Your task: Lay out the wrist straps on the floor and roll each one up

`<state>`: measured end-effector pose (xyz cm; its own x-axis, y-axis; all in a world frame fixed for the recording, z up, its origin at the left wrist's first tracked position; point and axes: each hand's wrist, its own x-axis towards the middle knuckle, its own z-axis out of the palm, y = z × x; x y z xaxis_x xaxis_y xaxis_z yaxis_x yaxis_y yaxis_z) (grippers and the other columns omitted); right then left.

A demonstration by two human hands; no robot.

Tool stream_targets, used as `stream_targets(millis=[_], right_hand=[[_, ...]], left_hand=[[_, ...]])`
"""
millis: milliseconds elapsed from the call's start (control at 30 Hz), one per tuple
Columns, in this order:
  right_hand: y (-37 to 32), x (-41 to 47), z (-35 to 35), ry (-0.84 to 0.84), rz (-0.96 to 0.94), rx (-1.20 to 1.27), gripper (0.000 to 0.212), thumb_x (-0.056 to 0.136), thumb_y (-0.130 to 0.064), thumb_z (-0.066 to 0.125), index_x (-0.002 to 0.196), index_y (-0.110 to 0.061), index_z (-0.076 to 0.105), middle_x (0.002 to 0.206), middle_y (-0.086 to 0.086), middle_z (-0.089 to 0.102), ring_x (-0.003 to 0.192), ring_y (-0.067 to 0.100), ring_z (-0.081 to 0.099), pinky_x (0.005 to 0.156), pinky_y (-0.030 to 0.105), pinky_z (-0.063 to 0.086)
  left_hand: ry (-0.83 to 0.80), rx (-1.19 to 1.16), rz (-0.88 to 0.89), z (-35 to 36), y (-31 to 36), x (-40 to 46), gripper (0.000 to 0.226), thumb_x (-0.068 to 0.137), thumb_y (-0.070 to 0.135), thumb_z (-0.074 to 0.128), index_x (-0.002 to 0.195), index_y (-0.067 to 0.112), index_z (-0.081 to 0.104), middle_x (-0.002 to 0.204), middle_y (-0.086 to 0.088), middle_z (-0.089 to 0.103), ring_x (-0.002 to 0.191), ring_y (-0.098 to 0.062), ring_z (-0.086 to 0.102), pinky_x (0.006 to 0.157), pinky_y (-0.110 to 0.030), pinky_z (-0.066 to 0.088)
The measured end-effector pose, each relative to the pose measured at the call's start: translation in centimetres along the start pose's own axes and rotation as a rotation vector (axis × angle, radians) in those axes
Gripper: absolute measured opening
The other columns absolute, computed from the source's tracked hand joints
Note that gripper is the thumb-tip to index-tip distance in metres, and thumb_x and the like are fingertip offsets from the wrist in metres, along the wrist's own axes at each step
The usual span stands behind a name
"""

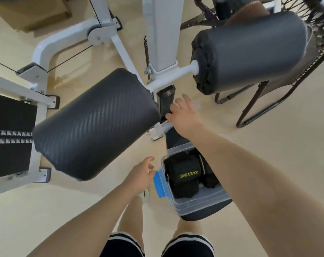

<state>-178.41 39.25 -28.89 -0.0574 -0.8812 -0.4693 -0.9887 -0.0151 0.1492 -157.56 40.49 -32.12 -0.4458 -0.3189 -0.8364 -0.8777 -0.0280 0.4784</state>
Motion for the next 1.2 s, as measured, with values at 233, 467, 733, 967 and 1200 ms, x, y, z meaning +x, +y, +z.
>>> stream_targets(millis=[233,467,733,967,1200], right_hand=[[3.8,-9.7,4.0,0.294,0.002,0.064,0.038,0.05,0.001,0.063,0.087,-0.006,0.064,0.088,0.012,0.065,0.074,0.03,0.062,0.064,0.032,0.051],[3.3,-18.6,8.5,0.242,-0.209,0.171,0.037,0.054,-0.002,0.077,0.086,-0.011,0.062,0.108,0.009,0.07,0.093,0.027,0.068,0.071,0.033,0.055],[0.7,-21.3,10.3,-0.089,-0.348,0.343,0.045,0.094,-0.043,0.051,0.129,-0.016,0.048,0.155,-0.003,0.026,0.143,0.02,0.023,0.115,0.038,0.021],[2.8,-19.0,11.2,-0.098,0.234,0.598,0.077,0.097,-0.047,0.039,0.151,-0.016,-0.006,0.158,0.0,-0.018,0.146,0.023,-0.014,0.118,0.036,-0.002],[3.0,-18.2,12.1,-0.239,0.202,0.551,0.088,0.093,-0.059,0.037,0.148,-0.019,-0.019,0.152,-0.001,-0.035,0.141,0.025,-0.028,0.117,0.04,0.006]], left_hand=[[0.208,-0.509,-0.185,4.4,2.3,-0.9,0.047,0.098,0.018,0.041,0.144,0.018,0.031,0.119,-0.008,0.053,0.094,-0.024,0.057,0.092,-0.034,0.045],[0.463,-1.32,-0.372,7.7,3.2,-2.9,0.045,0.101,0.042,0.028,0.096,0.009,0.057,0.091,-0.005,0.056,0.071,-0.018,0.051,0.064,-0.025,0.043],[0.554,-0.493,-0.239,11.0,4.1,-3.4,0.047,0.099,0.033,0.04,0.14,0.009,0.034,0.131,-0.016,0.051,0.114,-0.033,0.051,0.092,-0.036,0.039],[0.65,-0.02,-0.094,12.5,4.6,-3.0,0.071,0.098,0.009,0.037,0.149,0.033,-0.006,0.158,-0.01,0.001,0.137,-0.031,0.026,0.108,-0.038,0.028],[0.496,0.239,-0.087,12.6,3.4,-2.4,0.091,0.087,0.068,0.03,0.146,0.021,-0.022,0.15,-0.008,-0.037,0.142,-0.024,-0.026,0.115,-0.039,-0.009]])
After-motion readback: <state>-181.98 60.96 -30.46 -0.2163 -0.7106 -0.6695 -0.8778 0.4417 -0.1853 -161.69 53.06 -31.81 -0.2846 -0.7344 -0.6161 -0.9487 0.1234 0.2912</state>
